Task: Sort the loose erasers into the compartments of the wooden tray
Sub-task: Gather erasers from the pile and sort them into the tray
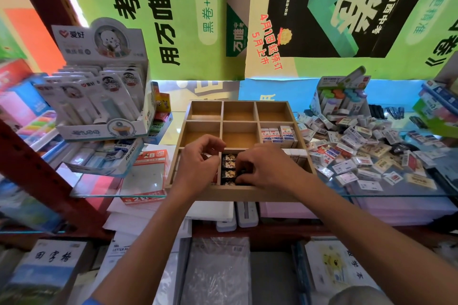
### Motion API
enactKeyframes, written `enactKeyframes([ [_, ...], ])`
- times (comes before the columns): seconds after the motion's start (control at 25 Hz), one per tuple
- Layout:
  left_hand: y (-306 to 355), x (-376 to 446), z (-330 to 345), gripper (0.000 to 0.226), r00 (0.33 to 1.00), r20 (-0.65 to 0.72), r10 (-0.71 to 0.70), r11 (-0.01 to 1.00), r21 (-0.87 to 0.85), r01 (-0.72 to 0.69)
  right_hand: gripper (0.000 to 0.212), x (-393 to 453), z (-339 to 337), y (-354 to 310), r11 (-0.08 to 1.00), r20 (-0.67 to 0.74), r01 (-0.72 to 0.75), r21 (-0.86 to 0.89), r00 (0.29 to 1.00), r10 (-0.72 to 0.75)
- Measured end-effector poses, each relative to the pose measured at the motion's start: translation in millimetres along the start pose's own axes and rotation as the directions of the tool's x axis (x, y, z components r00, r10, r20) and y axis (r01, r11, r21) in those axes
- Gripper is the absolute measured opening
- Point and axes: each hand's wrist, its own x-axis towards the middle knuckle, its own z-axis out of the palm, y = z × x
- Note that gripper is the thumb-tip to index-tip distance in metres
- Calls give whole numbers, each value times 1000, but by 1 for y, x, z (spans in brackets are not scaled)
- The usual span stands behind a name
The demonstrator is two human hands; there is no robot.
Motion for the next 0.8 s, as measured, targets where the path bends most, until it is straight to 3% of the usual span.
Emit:
enactKeyframes([
  [0.2, 2, -1, 0, 23, 1000, 12, 1, 1000, 31, -2, 21, -2, 6, -3, 998, -79, -49, -27, 996, 46],
  [0.32, 5, -2, 2, 24, 999, 30, -23, 997, 68, 20, 22, -11, 5, 4, 1000, -104, 10, -8, 994, -10],
  [0.44, 11, -1, 4, 25, 994, 32, -103, 994, 22, 103, 21, -34, 1, 21, 997, -248, 75, 28, 967, -66],
  [0.52, 16, -3, 10, 22, 994, -3, -106, 992, 65, 106, 18, -61, -3, 39, 993, -352, 42, 113, 936, 0],
  [0.68, 46, -13, 60, 19, 990, -117, 73, 974, 220, -46, 15, -131, -10, 99, 963, -503, -107, 248, 835, 223],
  [0.8, 69, -19, 126, 22, 965, 39, 260, 924, 279, -260, 16, -178, -16, 144, 916, -551, -231, 329, 740, 385],
])
